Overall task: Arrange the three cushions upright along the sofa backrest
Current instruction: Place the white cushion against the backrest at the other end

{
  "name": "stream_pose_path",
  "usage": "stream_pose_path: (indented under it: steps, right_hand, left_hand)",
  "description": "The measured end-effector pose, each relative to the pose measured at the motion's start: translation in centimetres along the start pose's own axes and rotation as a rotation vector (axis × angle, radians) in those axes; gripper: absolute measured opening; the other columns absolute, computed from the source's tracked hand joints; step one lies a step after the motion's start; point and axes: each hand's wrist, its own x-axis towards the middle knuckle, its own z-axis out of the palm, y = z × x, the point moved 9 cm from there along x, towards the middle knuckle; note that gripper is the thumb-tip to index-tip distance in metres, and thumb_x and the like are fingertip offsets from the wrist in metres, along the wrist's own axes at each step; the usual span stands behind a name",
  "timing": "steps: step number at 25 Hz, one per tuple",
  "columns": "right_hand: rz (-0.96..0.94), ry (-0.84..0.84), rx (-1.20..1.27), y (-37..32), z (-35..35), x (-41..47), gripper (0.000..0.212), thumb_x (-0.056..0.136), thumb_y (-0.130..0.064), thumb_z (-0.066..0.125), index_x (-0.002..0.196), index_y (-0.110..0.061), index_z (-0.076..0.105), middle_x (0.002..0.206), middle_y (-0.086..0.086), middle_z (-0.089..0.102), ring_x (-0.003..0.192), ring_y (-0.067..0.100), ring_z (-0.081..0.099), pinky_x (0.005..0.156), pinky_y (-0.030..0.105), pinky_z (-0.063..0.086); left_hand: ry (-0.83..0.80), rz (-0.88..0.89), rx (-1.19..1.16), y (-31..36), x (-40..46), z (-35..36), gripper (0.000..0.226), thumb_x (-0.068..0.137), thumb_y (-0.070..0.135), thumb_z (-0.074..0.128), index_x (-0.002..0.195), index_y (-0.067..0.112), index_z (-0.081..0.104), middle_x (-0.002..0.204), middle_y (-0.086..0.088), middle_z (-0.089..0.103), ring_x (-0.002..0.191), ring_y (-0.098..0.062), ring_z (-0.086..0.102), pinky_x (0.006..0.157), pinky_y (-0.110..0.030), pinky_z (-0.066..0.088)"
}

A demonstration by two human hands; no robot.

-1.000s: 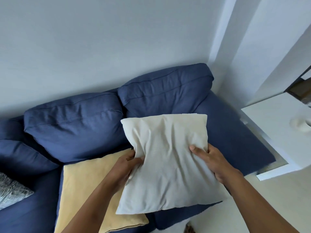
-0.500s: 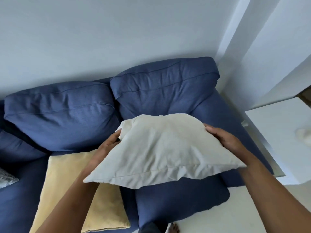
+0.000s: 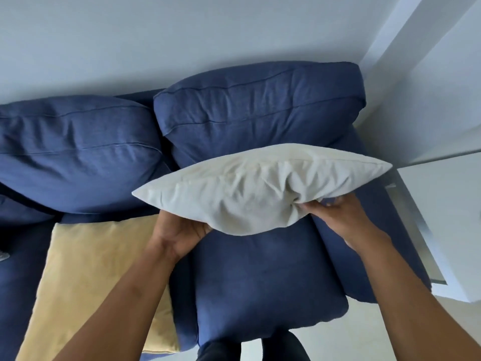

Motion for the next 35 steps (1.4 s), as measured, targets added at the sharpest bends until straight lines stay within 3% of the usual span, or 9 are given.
stream_pose_path:
  steps: [4, 8, 12, 15, 20, 23, 27, 31, 35]
  right_hand:
    - [0.014, 0.246, 0.098, 3.3, -2.7, 5.8, 0.016, 0.094, -0.024, 0.074, 0.098, -0.04, 0.075, 0.102, -0.012, 0.08, 0.107, 0.008, 0.072, 0.086, 0.025, 0.055]
    - [0.096, 0.249, 0.191, 6.9, -2.4, 11.3, 0.014, 0.097, -0.029, 0.071, 0.09, -0.04, 0.076, 0.095, -0.02, 0.079, 0.104, 0.006, 0.072, 0.095, 0.039, 0.058]
    - [0.171, 0.217, 0.221, 9.8, -0.9, 16.4, 0.012, 0.097, -0.028, 0.071, 0.088, -0.031, 0.077, 0.086, -0.02, 0.08, 0.1, 0.008, 0.074, 0.093, 0.036, 0.058]
    - [0.204, 0.209, 0.22, 11.6, -0.4, 19.9, 0.012, 0.096, -0.025, 0.073, 0.086, -0.031, 0.076, 0.084, -0.021, 0.079, 0.096, 0.004, 0.073, 0.09, 0.03, 0.057]
    - [0.287, 0.18, 0.132, 16.2, 1.1, 25.3, 0.01, 0.091, -0.038, 0.075, 0.088, -0.033, 0.067, 0.096, -0.012, 0.074, 0.101, 0.012, 0.071, 0.088, 0.034, 0.056]
    - [0.317, 0.166, 0.079, 19.2, 2.0, 27.3, 0.013, 0.092, -0.041, 0.073, 0.086, -0.034, 0.064, 0.094, -0.012, 0.071, 0.104, 0.015, 0.068, 0.085, 0.031, 0.053]
    - [0.307, 0.165, 0.035, 20.5, 1.9, 28.3, 0.012, 0.094, -0.043, 0.07, 0.089, -0.035, 0.063, 0.099, -0.013, 0.071, 0.106, 0.013, 0.068, 0.094, 0.031, 0.055]
    - [0.258, 0.166, 0.035, 19.3, 1.2, 27.0, 0.032, 0.094, -0.042, 0.07, 0.12, -0.022, 0.068, 0.114, -0.012, 0.073, 0.112, 0.008, 0.068, 0.097, 0.026, 0.054]
    - [0.238, 0.135, -0.012, 17.5, 0.7, 23.7, 0.047, 0.092, -0.045, 0.068, 0.129, -0.017, 0.06, 0.122, -0.005, 0.073, 0.112, 0.01, 0.069, 0.101, 0.038, 0.055]
  left_hand:
    - [0.052, 0.111, -0.02, -0.7, 3.8, 0.9, 0.037, 0.1, 0.022, 0.041, 0.121, 0.017, 0.071, 0.117, -0.009, 0.072, 0.101, -0.03, 0.065, 0.083, -0.045, 0.049]
    - [0.219, 0.18, 0.293, -1.3, 8.3, -0.1, 0.022, 0.077, 0.009, 0.049, 0.076, 0.009, 0.071, 0.085, -0.002, 0.07, 0.092, -0.02, 0.062, 0.093, -0.041, 0.044]
    - [0.288, 0.125, 0.558, -3.1, 13.1, 0.3, 0.028, 0.081, 0.014, 0.07, 0.109, 0.007, 0.071, 0.114, -0.032, 0.069, 0.109, -0.036, 0.072, 0.107, -0.045, 0.054]
    - [0.361, 0.141, 0.596, -4.0, 16.2, -0.5, 0.025, 0.082, 0.021, 0.079, 0.105, 0.024, 0.071, 0.115, -0.02, 0.075, 0.11, -0.03, 0.074, 0.097, -0.04, 0.061]
    - [0.45, 0.059, 0.657, -7.2, 22.0, -4.0, 0.016, 0.087, 0.02, 0.075, 0.101, 0.02, 0.065, 0.076, 0.011, 0.066, 0.06, 0.007, 0.061, 0.061, -0.017, 0.048]
    - [0.437, -0.028, 0.69, -9.4, 24.7, -5.3, 0.029, 0.083, 0.031, 0.076, 0.108, 0.022, 0.065, 0.089, 0.009, 0.068, 0.084, -0.01, 0.064, 0.075, -0.029, 0.051]
    - [0.468, -0.051, 0.751, -9.5, 26.2, -6.1, 0.02, 0.08, 0.038, 0.076, 0.091, 0.033, 0.06, 0.097, 0.003, 0.069, 0.101, -0.022, 0.066, 0.094, -0.051, 0.059]
    - [0.465, -0.027, 0.78, -8.7, 24.6, -5.2, 0.029, 0.085, 0.036, 0.074, 0.107, 0.024, 0.059, 0.094, 0.003, 0.064, 0.093, -0.022, 0.063, 0.087, -0.043, 0.057]
    - [0.486, 0.041, 0.857, -7.7, 20.3, -3.4, 0.051, 0.09, 0.038, 0.073, 0.136, 0.027, 0.053, 0.121, 0.022, 0.062, 0.118, -0.012, 0.058, 0.097, -0.031, 0.045]
